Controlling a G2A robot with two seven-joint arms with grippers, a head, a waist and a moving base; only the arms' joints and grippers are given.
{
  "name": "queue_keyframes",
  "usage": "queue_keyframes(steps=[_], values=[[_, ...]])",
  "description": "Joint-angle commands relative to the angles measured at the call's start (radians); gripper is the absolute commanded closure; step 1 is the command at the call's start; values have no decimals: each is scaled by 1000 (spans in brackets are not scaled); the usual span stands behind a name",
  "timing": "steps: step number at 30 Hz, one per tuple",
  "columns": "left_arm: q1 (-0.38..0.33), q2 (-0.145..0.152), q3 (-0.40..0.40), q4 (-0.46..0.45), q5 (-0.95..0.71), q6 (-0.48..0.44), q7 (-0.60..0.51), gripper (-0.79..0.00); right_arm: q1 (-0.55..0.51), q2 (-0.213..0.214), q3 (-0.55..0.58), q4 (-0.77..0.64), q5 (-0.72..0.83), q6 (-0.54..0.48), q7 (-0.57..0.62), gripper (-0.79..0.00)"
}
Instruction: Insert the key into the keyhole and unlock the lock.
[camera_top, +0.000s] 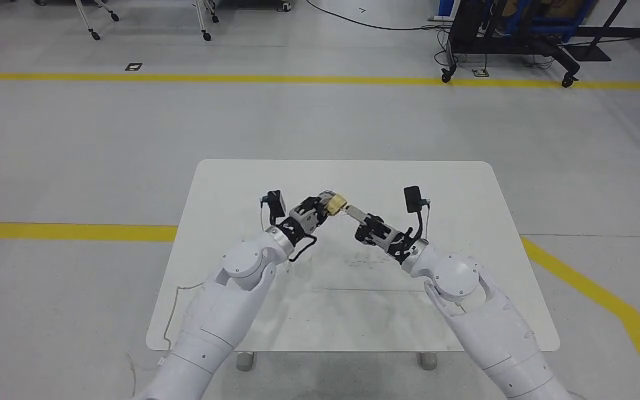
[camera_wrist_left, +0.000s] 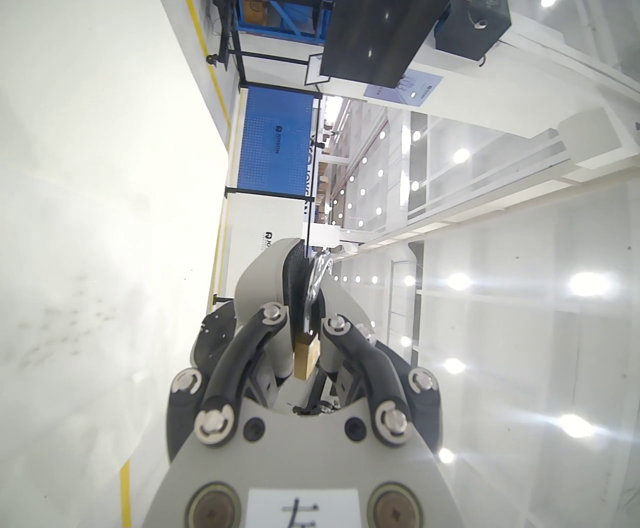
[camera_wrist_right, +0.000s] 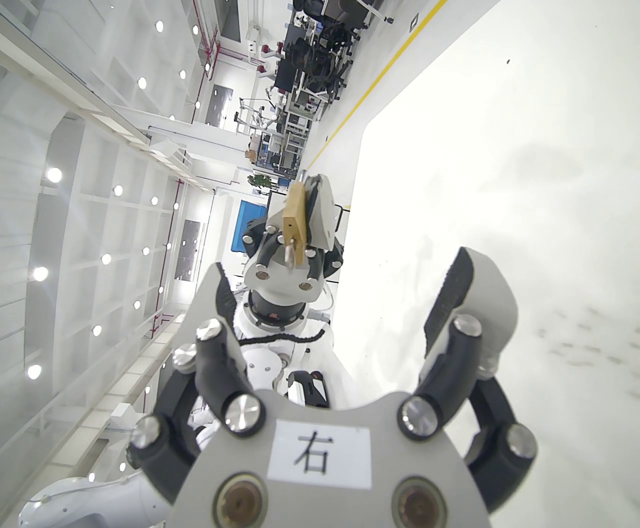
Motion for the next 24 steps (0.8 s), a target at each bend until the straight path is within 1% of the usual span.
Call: queue_keyframes(steps=[1, 3, 5, 6, 7, 9, 10, 12, 14, 16, 21, 24], values=[[2, -3, 5, 15, -12, -32, -2, 0, -14, -4, 15, 4, 117, -29, -8, -785], [0, -5, 9, 25, -11, -48, -9, 0, -22, -7, 28, 16, 185, -46, -3, -785], [-2, -6, 11, 30, -3, -68, -15, 0, -23, -7, 33, 24, 205, -49, 13, -785], [-3, -6, 11, 33, 2, -75, -20, 0, -27, -9, 35, 27, 237, -53, 20, -754], [-5, -6, 10, 34, 10, -84, -20, 0, -29, -10, 38, 31, 263, -59, 26, -674], [-11, -5, 13, 39, 43, -87, -22, 0, -32, -13, 40, 38, 308, -67, 37, -542], [-13, -4, 13, 39, 54, -89, -22, 0, -31, -14, 40, 42, 335, -69, 47, -391], [-13, -5, 12, 38, 59, -92, -25, 0, -25, -17, 36, 54, 370, -59, 64, -329], [-17, -4, 15, 36, 81, -96, -30, 0, -16, -20, 29, 69, 399, -41, 77, -234], [-19, -4, 16, 32, 86, -99, -35, 0, -7, -24, 23, 87, 430, -24, 90, -160], [-23, -3, 17, 27, 119, -105, -39, 0, 8, -29, 15, 115, 460, -18, 96, -95], [-24, -4, 15, 28, 117, -105, -46, 0, 15, -32, 12, 123, 460, -19, 89, -83]])
